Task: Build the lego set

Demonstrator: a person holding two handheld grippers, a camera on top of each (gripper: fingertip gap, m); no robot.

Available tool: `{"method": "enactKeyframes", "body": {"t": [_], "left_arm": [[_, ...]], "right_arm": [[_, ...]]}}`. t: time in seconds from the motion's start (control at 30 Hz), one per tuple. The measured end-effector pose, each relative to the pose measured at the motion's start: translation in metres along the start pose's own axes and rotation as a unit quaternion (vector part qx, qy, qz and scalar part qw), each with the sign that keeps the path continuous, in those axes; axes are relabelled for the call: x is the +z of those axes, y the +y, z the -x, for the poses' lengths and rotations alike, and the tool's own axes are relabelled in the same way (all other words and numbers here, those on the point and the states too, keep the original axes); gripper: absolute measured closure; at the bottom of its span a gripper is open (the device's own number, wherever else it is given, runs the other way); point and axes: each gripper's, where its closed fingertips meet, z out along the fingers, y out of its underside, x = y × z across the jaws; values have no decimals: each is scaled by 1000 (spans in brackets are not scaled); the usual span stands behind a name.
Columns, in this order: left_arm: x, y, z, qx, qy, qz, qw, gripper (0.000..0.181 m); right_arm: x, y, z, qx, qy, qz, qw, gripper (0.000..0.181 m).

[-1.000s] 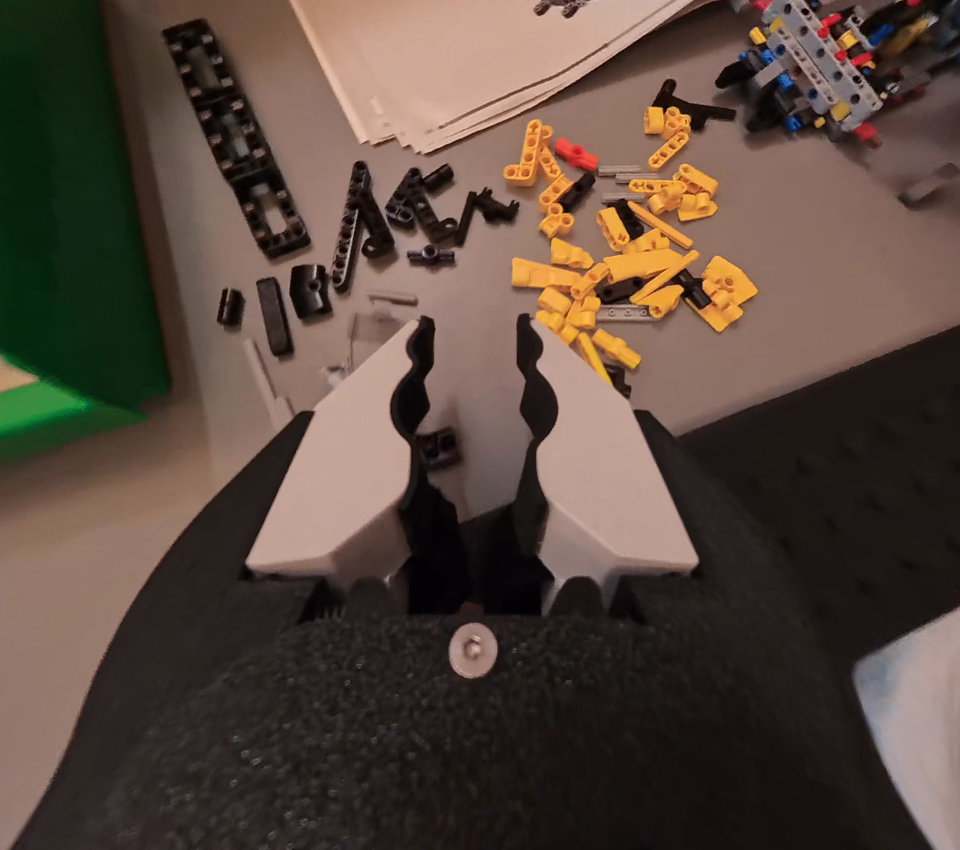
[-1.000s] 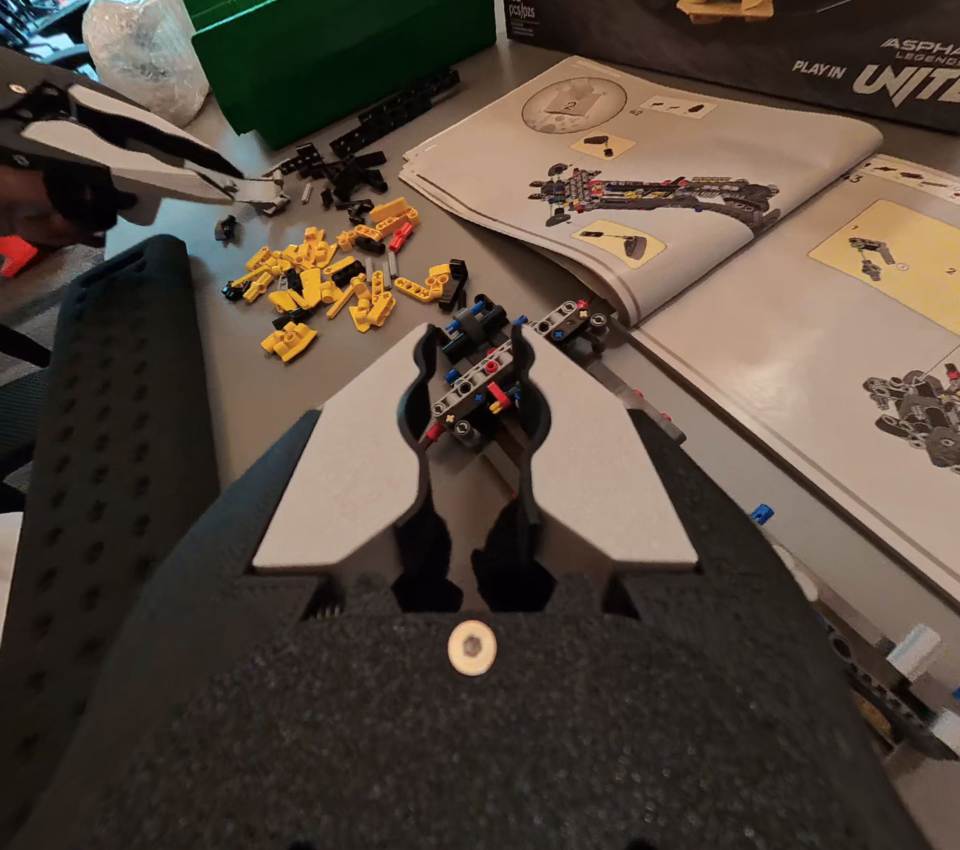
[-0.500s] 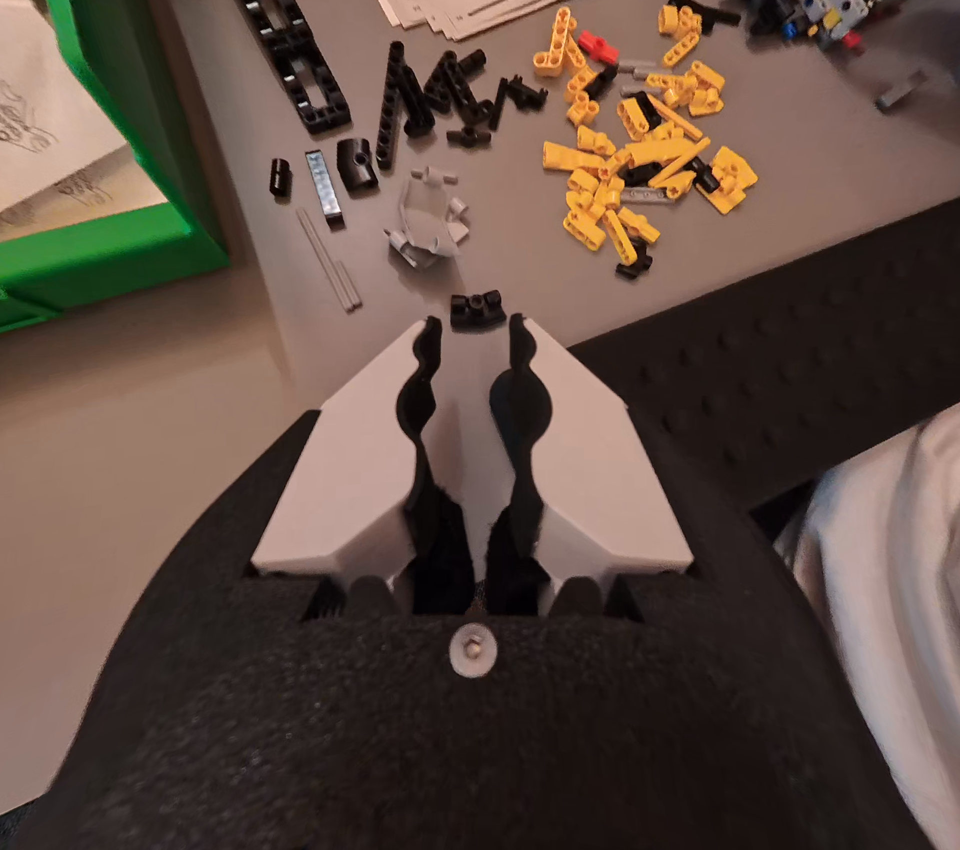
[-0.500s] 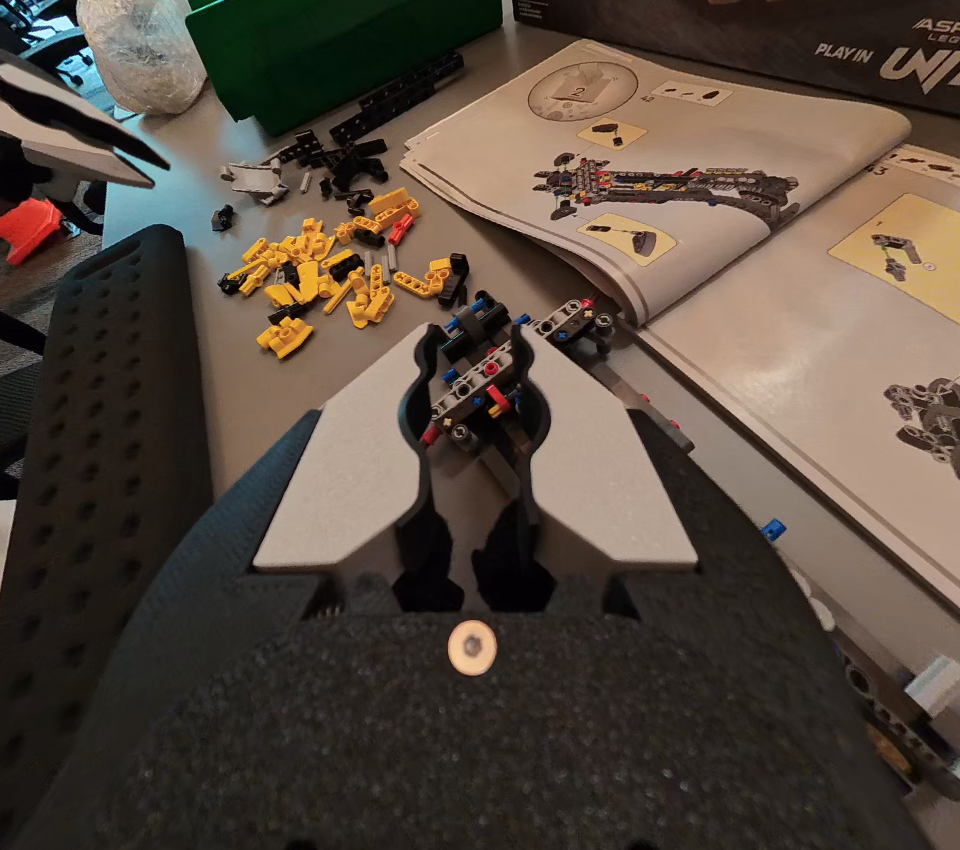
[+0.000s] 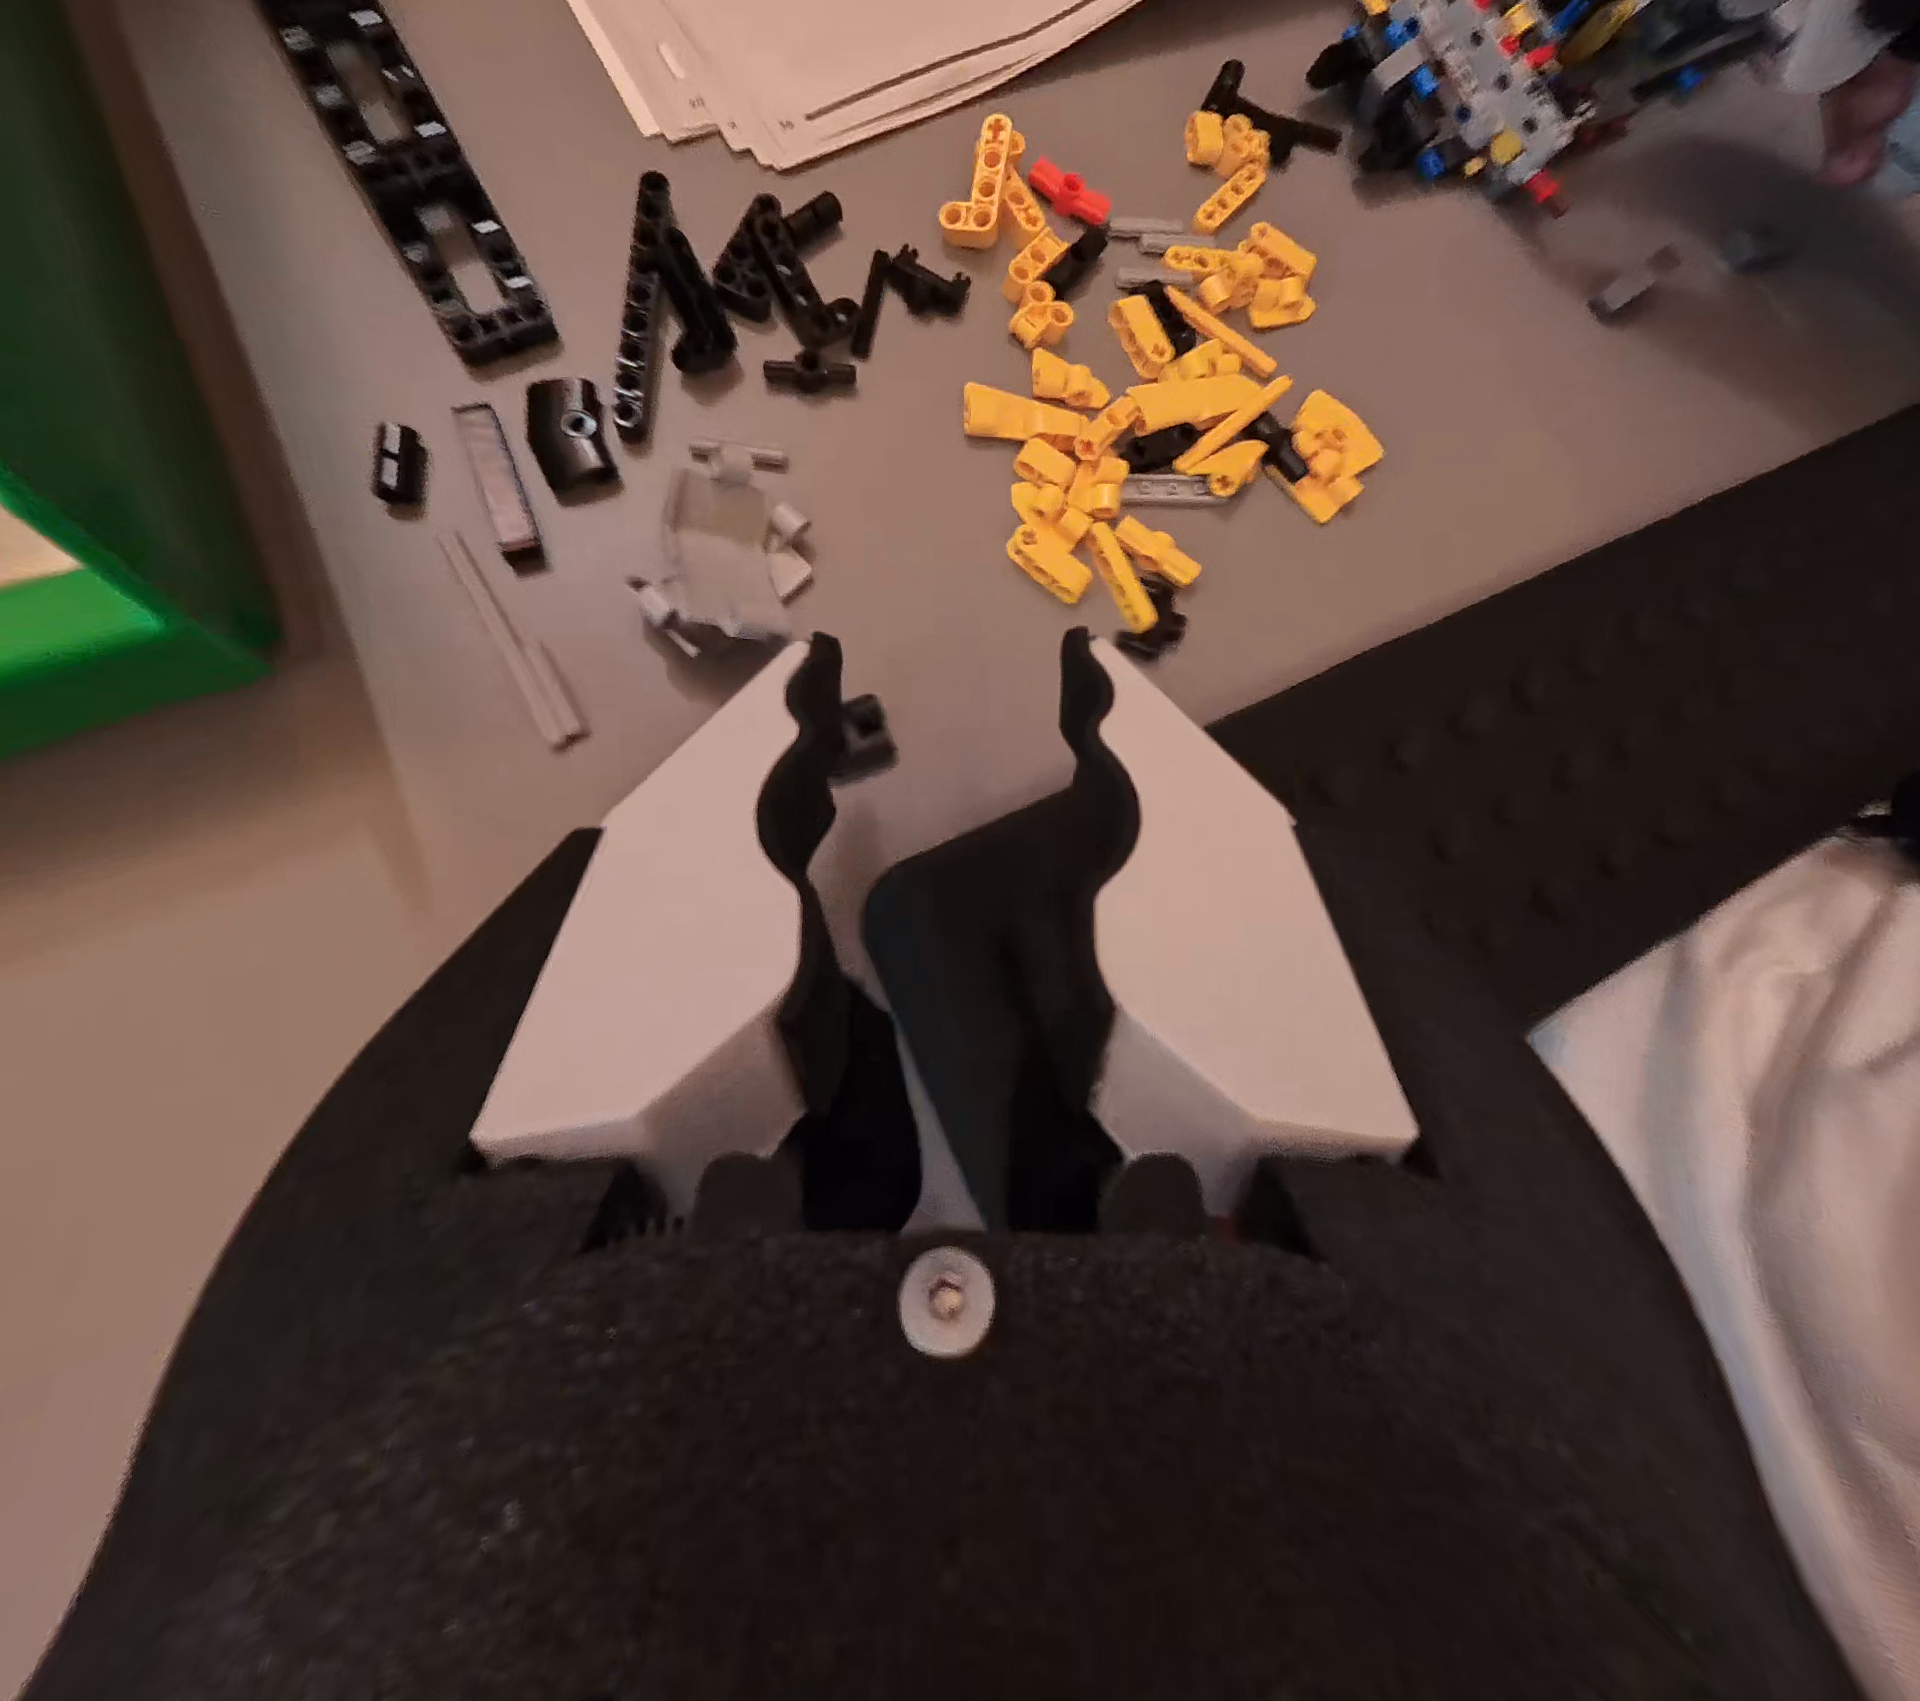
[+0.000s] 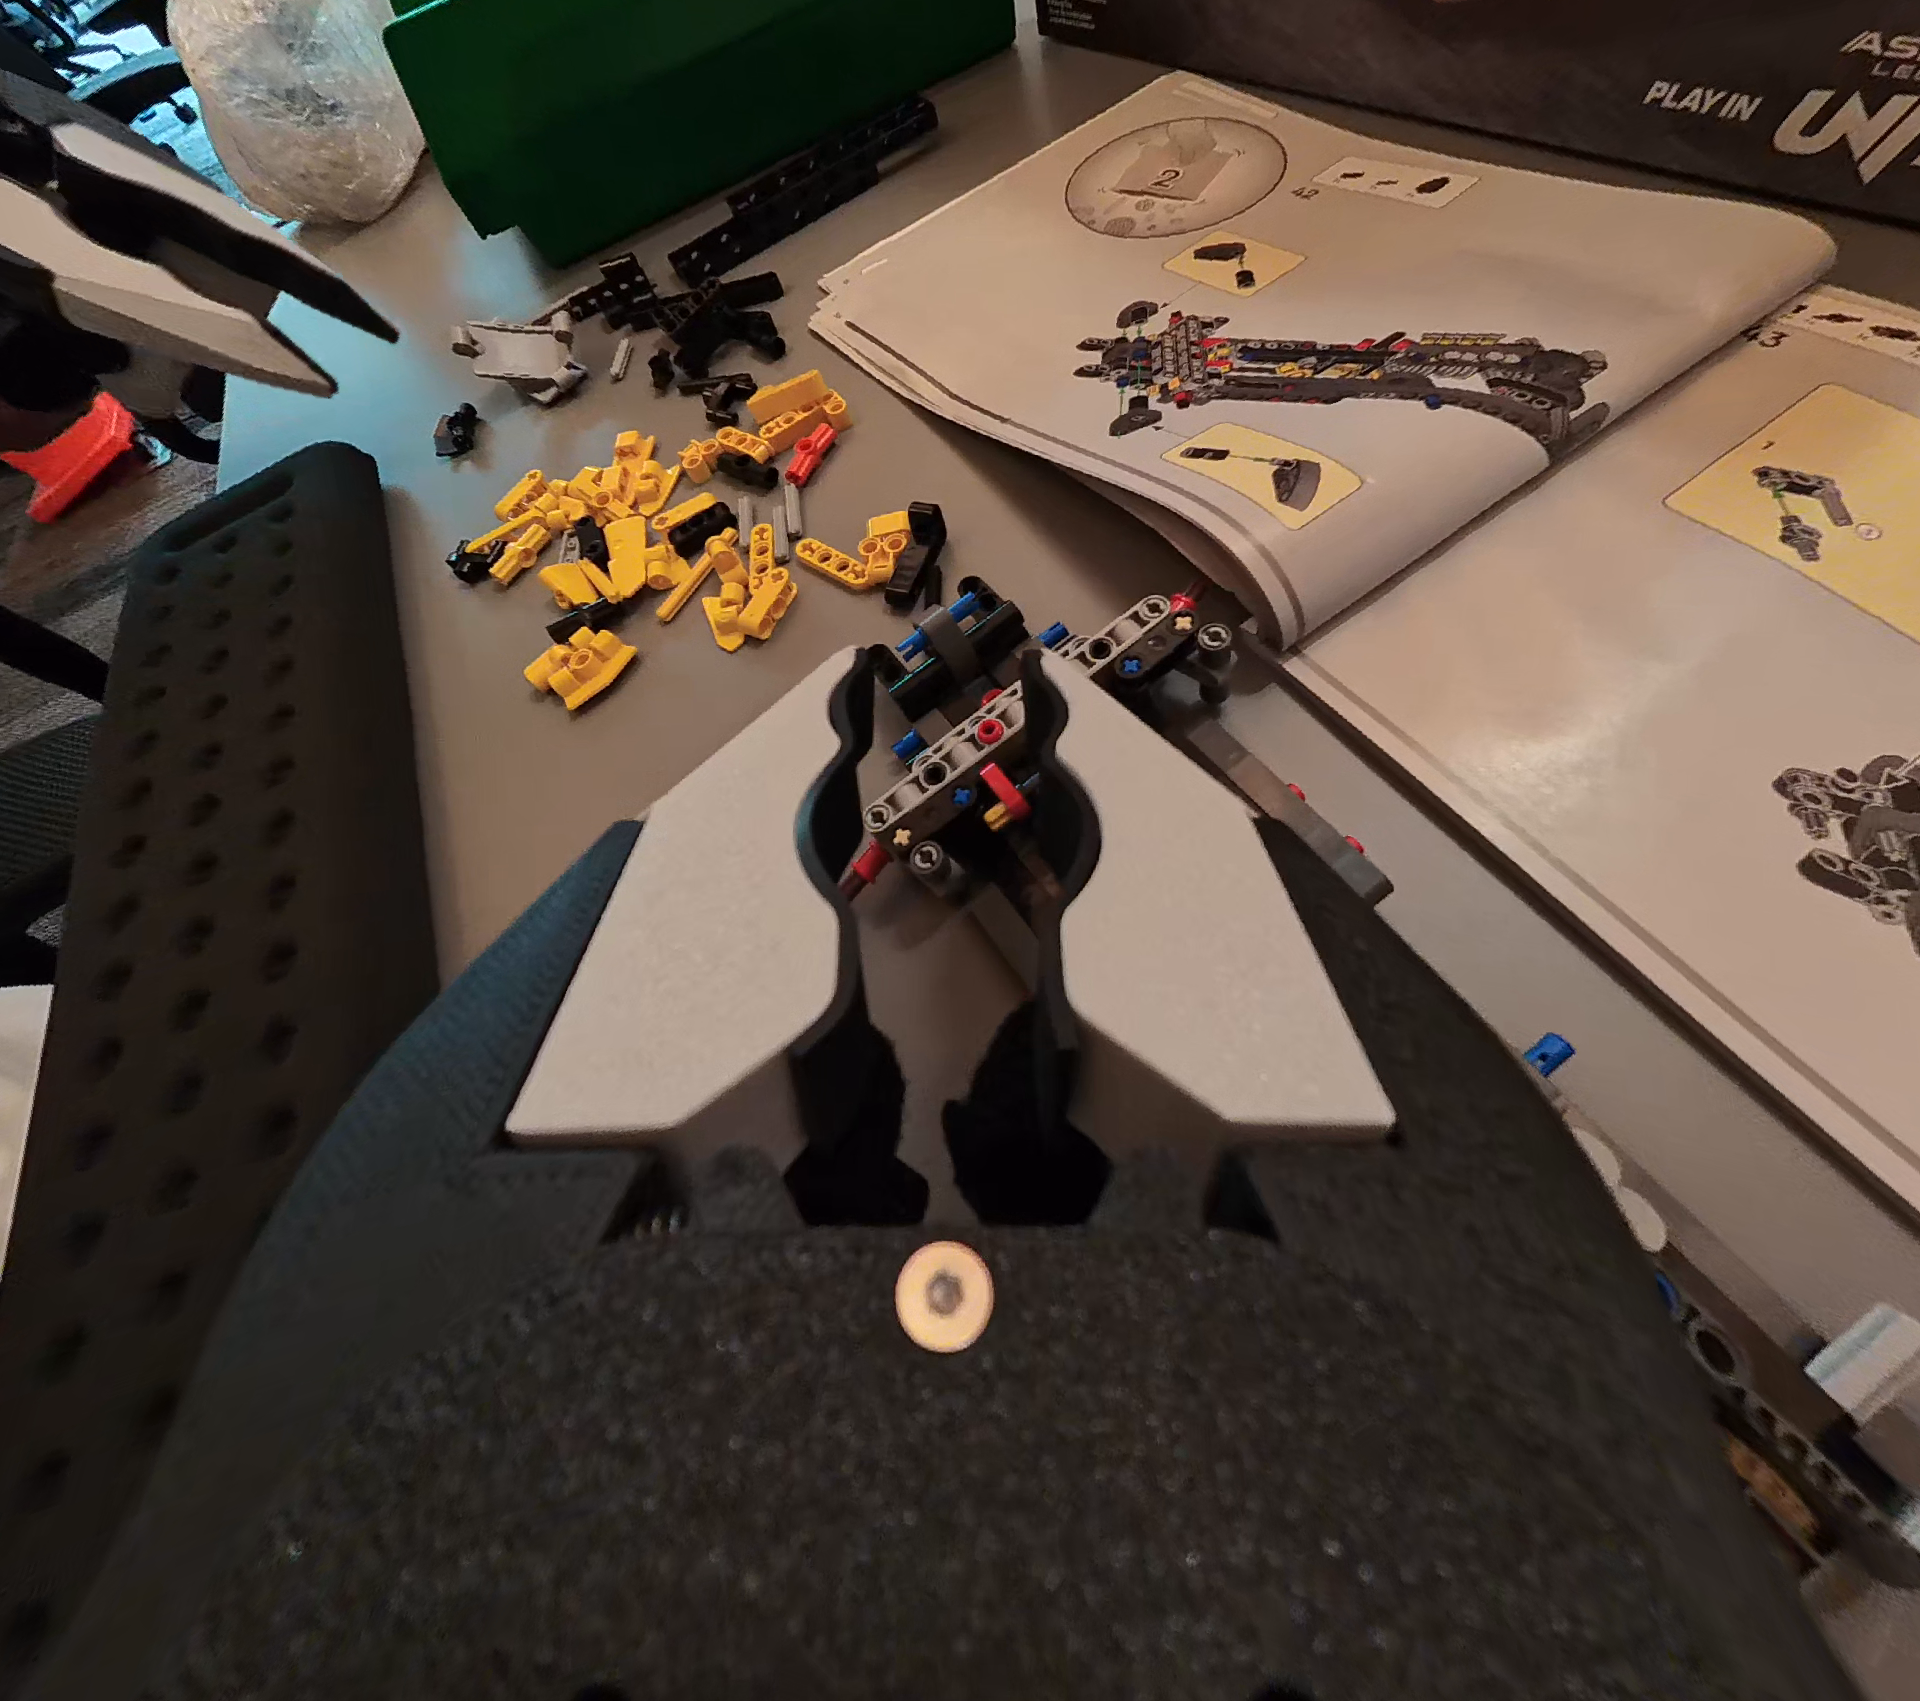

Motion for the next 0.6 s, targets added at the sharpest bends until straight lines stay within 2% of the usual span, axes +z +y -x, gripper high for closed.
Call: {"method": "enactKeyframes", "body": {"t": [0.13,0.2,0.3,0.6], "left_arm": [[3,-5,20,54,-88,5,995,138],[7,-7,21,41,-87,10,995,127],[11,-17,19,13,-69,-9,998,127],[25,-30,57,22,-167,2,986,130]], "right_arm": [[-1,1,-1,-4,3,1,1000,154],[-1,0,0,-5,3,1,1000,154],[-1,1,0,-6,3,1,1000,154],[-2,1,0,-7,2,4,1000,154]]}}
